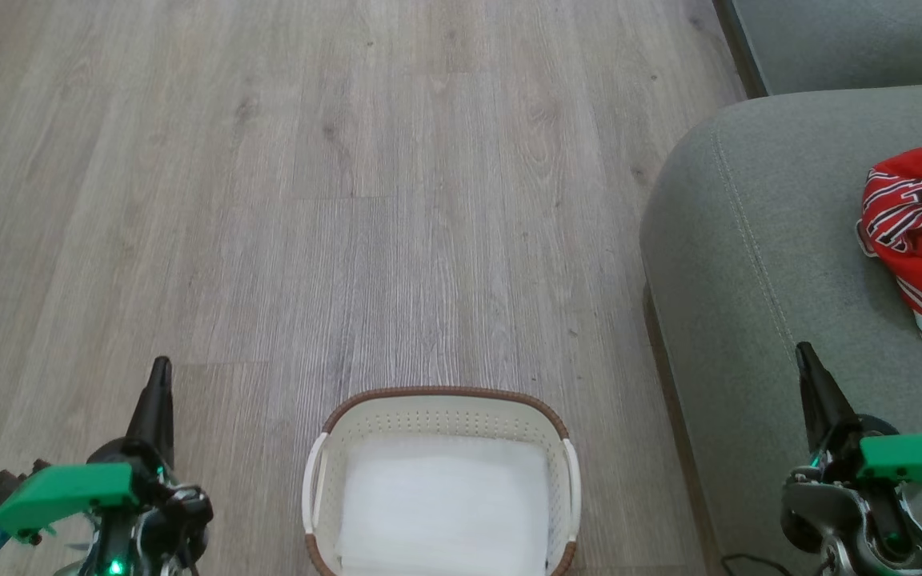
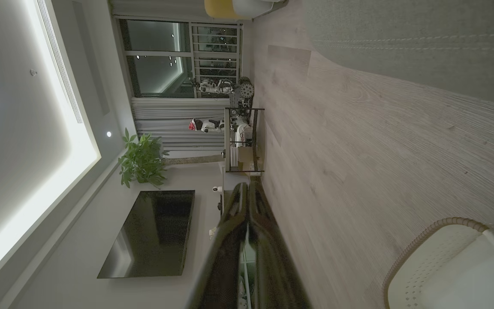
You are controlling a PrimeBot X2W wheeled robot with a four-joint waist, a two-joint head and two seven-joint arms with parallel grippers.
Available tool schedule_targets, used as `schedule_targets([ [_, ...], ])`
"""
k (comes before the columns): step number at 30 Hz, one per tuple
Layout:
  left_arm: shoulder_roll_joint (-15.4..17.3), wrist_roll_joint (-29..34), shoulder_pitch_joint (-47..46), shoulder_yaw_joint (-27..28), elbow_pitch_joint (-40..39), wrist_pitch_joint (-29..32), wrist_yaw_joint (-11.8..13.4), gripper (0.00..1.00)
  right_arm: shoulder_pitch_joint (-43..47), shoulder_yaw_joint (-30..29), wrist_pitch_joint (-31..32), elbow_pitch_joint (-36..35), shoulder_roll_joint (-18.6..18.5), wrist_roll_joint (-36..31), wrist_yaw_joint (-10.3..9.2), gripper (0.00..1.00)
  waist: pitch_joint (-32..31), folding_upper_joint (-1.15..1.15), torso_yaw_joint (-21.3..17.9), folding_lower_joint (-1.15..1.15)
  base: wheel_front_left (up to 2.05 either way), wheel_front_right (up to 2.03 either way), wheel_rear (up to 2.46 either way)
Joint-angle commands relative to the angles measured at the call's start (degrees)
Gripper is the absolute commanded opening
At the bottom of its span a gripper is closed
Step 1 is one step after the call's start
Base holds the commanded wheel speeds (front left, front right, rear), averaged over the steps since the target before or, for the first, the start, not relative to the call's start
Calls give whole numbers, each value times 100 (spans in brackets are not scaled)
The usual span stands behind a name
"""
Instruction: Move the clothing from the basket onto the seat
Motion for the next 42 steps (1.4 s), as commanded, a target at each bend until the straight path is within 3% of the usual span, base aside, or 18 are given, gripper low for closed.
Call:
schedule_targets([
  [1,33,9,-286,197,-155,35,-38,0,-288,98,55,-187,25,13,-1,0,0,0,0,0,0,0,0],
  [42,6,42,-289,236,-154,66,-38,0,-290,78,71,-186,39,-3,-1,0,0,0,0,0,0,0,0],
])
